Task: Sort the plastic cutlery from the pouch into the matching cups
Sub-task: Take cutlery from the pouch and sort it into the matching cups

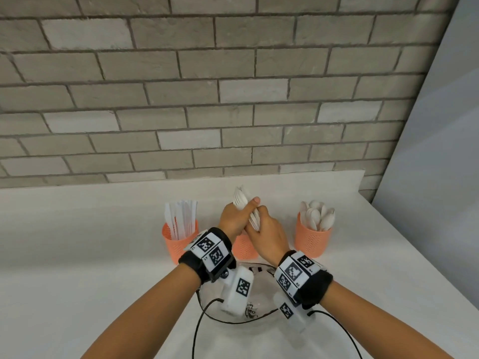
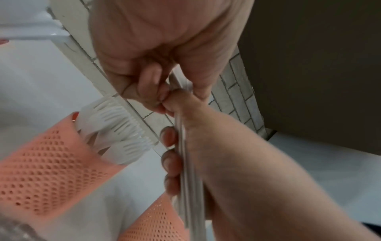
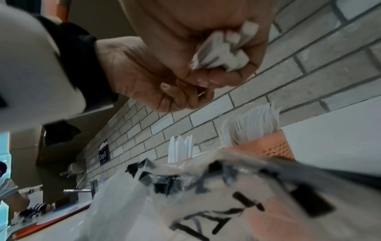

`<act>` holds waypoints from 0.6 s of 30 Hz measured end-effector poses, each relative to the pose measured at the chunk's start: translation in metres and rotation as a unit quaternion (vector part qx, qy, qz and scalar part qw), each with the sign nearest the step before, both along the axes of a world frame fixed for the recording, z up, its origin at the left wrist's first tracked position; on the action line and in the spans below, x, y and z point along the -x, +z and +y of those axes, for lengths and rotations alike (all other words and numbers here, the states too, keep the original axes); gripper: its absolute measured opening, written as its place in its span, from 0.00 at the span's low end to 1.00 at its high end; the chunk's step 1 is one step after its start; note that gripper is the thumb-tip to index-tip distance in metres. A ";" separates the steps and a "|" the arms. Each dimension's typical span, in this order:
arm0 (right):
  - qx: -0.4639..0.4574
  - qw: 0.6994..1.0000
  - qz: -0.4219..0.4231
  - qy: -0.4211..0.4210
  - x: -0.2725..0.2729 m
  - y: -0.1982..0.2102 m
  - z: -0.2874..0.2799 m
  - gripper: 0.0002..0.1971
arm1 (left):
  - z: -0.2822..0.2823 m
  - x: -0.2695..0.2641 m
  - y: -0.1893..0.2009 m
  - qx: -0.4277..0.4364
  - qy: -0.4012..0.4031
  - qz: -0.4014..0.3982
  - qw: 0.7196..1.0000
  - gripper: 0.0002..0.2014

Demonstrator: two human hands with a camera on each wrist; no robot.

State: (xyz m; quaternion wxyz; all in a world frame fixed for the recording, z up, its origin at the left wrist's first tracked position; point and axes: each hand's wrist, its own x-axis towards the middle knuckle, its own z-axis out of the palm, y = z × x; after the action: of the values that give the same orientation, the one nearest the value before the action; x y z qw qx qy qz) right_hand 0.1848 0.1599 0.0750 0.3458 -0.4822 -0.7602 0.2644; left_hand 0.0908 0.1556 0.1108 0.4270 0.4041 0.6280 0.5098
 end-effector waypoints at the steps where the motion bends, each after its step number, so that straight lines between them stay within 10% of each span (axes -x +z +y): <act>1: 0.015 1.000 0.008 0.009 -0.001 0.001 0.000 0.15 | 0.000 0.001 -0.001 -0.008 -0.002 -0.007 1.000 0.11; 6: 0.119 0.984 0.105 0.077 -0.012 0.007 0.003 0.03 | -0.002 -0.001 -0.001 -0.002 -0.033 -0.024 0.999 0.11; 18: 0.166 0.955 0.237 0.073 -0.018 0.004 -0.005 0.10 | 0.000 -0.014 0.000 -0.017 -0.056 0.010 0.998 0.15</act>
State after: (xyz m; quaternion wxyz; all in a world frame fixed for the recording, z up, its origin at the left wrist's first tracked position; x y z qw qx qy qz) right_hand 0.2031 0.1550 0.0786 0.4110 -0.3995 -0.6351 0.5178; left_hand 0.1053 0.1558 0.1111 0.4414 0.4507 0.5998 0.4922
